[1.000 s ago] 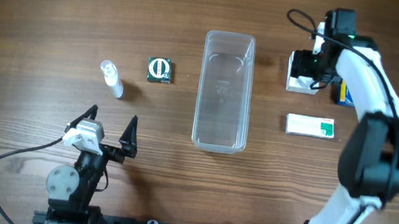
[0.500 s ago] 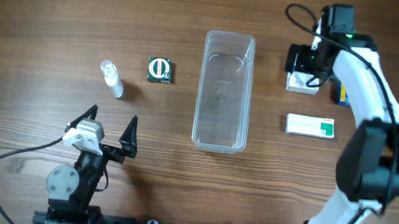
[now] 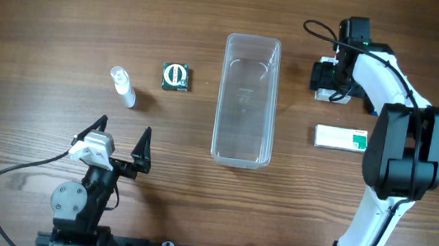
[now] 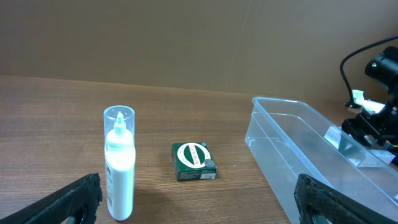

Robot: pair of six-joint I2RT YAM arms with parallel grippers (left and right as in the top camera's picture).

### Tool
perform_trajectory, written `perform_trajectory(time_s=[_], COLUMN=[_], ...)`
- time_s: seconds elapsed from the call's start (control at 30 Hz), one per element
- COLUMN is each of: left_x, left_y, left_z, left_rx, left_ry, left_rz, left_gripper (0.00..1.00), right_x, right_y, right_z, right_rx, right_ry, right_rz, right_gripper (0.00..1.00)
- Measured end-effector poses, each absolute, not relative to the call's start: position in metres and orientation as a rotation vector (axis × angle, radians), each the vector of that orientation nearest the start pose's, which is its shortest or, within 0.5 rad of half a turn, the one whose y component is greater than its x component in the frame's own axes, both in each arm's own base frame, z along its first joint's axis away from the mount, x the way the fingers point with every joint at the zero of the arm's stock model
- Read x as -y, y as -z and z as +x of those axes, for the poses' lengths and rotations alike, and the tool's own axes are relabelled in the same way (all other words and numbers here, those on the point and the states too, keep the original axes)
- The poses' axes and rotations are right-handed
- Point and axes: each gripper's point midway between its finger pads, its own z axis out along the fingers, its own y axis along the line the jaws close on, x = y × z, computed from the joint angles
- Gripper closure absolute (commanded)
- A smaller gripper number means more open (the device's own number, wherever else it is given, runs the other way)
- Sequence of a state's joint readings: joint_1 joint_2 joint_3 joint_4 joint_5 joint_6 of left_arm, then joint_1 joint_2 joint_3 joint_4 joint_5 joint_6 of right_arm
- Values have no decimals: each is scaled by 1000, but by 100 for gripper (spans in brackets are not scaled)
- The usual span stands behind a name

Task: Pack container
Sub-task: 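Reach right gripper to the white Hansaplast box and grasp it, then carry the Hansaplast box into the clear container and release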

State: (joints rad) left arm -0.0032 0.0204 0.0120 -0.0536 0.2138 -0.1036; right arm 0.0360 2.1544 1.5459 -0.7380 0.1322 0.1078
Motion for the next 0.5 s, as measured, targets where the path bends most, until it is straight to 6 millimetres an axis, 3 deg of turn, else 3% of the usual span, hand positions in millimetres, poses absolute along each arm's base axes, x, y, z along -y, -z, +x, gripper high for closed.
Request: perform_trajectory(time_s=[0.23,0.37,0.4,0.43,0.47,0.5], left_x=[37,37,37,37,37,37], left_y=[-162,-162,-162,-162,-162,-162], left_z=[243,243,243,243,243,243], left_rx=[-1635,-1635,-1635,-1635,-1635,-1636], left_ry=[256,256,256,256,256,256], left_rz=[82,83,83,82,83,83], left_gripper=[0,0,0,0,0,0], right_x=[6,7,7,5,-1,-7], right_y=[-5,-12,-20,-42,-80,-103], right_z=[459,448,448,439,435,427], right_rx=[-2889,-2920,-2911,-2910,-2853,-2830], right_ry=[168,173,171,163,128,98], right_rz=[122,120,121,117,113,103], right_gripper=[24,23,24,23,23,24])
